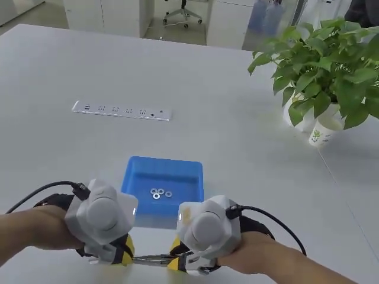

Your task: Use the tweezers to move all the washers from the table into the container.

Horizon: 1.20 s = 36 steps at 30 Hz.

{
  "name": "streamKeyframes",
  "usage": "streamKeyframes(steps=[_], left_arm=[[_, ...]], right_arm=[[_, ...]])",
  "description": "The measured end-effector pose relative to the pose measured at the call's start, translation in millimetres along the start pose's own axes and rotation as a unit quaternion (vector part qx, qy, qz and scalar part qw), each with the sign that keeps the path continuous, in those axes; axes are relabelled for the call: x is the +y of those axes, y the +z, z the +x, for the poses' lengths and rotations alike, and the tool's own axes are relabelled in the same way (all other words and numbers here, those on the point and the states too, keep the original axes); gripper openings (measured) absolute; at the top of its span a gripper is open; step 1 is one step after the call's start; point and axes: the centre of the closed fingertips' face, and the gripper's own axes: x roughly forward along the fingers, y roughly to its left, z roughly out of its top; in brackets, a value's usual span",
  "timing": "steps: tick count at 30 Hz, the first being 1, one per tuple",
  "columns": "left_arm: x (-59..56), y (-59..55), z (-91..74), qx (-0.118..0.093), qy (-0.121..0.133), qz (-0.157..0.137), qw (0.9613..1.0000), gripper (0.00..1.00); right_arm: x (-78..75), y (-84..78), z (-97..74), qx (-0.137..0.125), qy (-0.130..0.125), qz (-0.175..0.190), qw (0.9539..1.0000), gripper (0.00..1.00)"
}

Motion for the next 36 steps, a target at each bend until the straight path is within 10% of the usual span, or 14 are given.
streamKeyframes(steps=[11, 22, 36], left_arm=[[3.8, -1.8, -10.0, -0.009, 0.012, -0.013, 0.9998, 0.13], [10.7, 3.2, -37.2, -0.07, 0.052, -0.075, 0.9934, 0.29], [18.8, 17.4, -78.7, -0.188, 0.135, -0.151, 0.961, 0.61]], right_arm=[[-5.5, 4.4, -8.8, -0.009, -0.015, 0.008, 0.9998, 0.18], [-25.8, 7.5, -41.7, -0.046, -0.065, 0.057, 0.9952, 0.31], [-42.4, -0.4, -83.6, -0.131, -0.153, 0.139, 0.9695, 0.67]])
